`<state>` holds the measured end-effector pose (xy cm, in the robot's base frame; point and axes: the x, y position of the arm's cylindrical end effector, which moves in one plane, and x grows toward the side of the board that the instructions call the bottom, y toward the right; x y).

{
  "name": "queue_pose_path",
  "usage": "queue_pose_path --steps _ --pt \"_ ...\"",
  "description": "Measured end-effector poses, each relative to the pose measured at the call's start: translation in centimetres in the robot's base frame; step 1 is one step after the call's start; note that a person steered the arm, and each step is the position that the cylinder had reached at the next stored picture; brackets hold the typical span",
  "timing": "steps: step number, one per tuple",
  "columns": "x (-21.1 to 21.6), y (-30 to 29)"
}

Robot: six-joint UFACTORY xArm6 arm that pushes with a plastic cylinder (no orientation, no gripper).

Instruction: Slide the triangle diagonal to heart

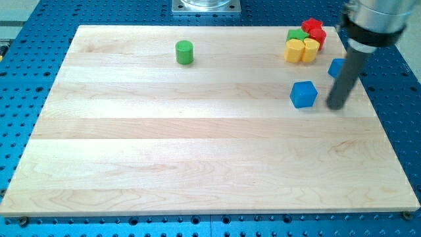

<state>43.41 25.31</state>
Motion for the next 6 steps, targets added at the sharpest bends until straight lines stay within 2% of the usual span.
queue_pose_path --steps 1,2,3,4,6 --pt "-0.3 7.5" --pt "-4.2 9.0" --pt "-9.6 6.9" --pt "-12.4 4.8" --pt "-11.5 -1.0"
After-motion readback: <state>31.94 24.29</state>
